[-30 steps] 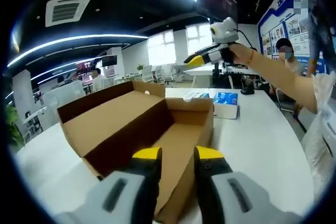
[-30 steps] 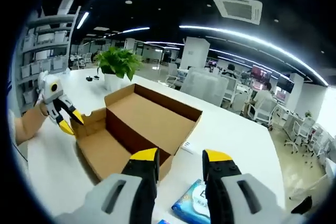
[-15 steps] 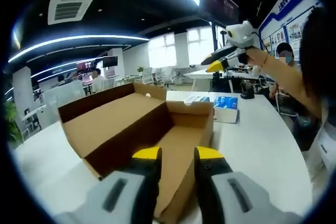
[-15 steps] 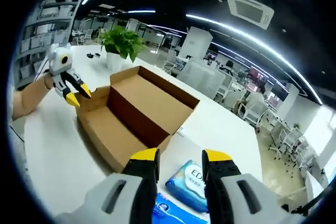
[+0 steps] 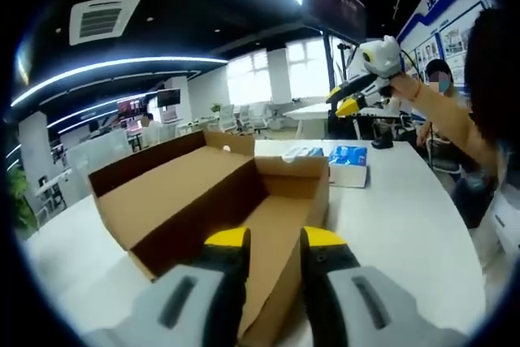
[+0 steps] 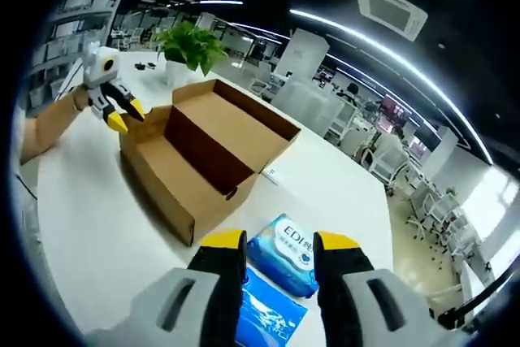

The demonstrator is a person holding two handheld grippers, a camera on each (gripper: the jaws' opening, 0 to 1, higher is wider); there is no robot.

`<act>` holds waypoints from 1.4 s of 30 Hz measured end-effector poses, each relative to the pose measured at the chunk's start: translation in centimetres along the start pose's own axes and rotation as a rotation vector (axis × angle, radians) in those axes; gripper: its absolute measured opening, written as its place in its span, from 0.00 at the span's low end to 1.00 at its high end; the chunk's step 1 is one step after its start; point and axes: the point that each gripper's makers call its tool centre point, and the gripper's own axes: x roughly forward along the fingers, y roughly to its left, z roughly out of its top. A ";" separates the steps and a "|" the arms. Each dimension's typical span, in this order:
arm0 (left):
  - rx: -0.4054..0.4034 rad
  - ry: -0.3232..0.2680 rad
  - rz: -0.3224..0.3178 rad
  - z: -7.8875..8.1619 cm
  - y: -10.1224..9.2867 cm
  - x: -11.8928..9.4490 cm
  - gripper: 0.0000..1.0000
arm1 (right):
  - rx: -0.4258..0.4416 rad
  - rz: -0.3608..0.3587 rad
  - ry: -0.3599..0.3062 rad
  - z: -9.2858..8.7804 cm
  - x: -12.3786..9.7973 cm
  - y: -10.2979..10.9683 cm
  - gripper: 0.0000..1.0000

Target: Operate the shoe box by opening the lid, removing the specified soft item, and placing it in the target area until the item is outside and the box remains undamaged.

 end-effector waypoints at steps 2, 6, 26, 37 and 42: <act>0.005 -0.006 0.000 0.2 -0.1 0.0 0.25 | -0.001 -0.006 0.005 0.0 -0.1 -0.8 0.34; 0.008 0.004 -0.007 -0.3 -0.2 0.4 0.25 | 0.020 0.007 -0.030 1.5 1.2 -1.6 0.34; -0.006 0.015 -0.019 -1.4 0.3 -0.2 0.27 | 0.160 0.095 -0.109 8.8 11.1 -2.1 0.35; -0.002 0.039 -0.031 -2.0 -0.2 0.0 0.26 | 0.223 0.110 -0.026 9.8 18.4 -1.8 0.30; 0.001 0.038 -0.032 -2.0 -0.3 0.0 0.26 | 0.249 0.096 0.013 10.4 21.0 -1.5 0.26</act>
